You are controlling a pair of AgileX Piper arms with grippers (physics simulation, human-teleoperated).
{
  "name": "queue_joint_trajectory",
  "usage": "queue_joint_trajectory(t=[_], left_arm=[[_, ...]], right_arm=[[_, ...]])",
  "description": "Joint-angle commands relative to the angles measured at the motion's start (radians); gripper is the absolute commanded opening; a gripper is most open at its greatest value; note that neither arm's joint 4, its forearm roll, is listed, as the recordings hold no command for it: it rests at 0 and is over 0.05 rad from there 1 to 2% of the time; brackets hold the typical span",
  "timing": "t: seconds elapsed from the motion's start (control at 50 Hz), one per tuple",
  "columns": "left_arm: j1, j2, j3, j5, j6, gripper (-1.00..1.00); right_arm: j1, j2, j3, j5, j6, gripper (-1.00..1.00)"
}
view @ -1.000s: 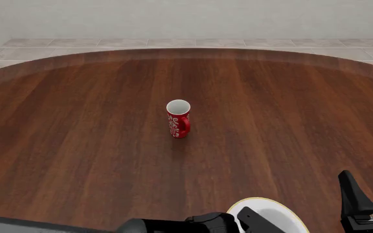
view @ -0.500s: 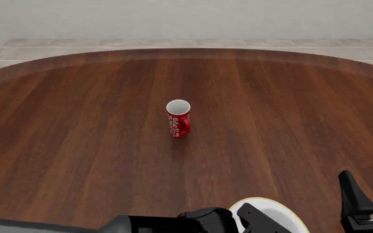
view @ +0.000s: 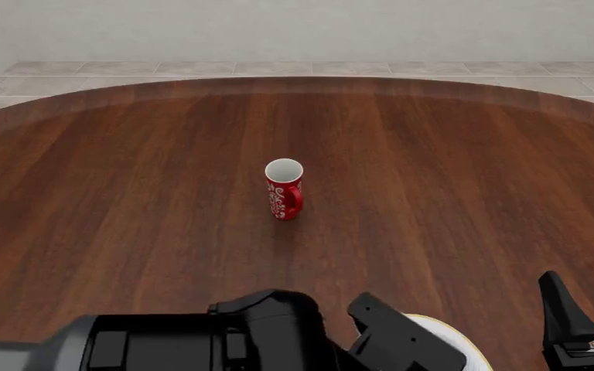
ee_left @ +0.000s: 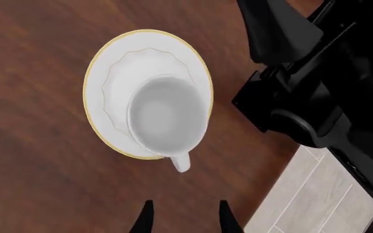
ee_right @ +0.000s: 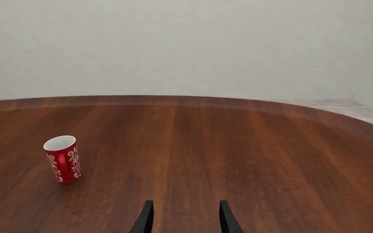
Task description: Put the white mug on the plate.
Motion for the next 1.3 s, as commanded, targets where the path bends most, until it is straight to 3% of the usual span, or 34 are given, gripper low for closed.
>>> queue_joint_trajectory(t=[0.02,0.46,0.64,1.3], left_arm=[[0.024,-0.087,0.024,0.033,0.022,1.0],[0.086,-0.308,0.127,0.077,0.041,1.0],[0.159,-0.441,0.221,0.084,0.061,1.0],[0.255,-0.719,0.332,0.129,0.075,1.0]], right_arm=[[-0.003,-0.002,0.0,0.002,-0.001,1.0],[-0.003,-0.002,0.0,0.003,-0.002,1.0],[-0.002,-0.002,0.0,0.002,-0.002,1.0],[0.001,-0.018,-0.008,0.026,-0.012,1.0]])
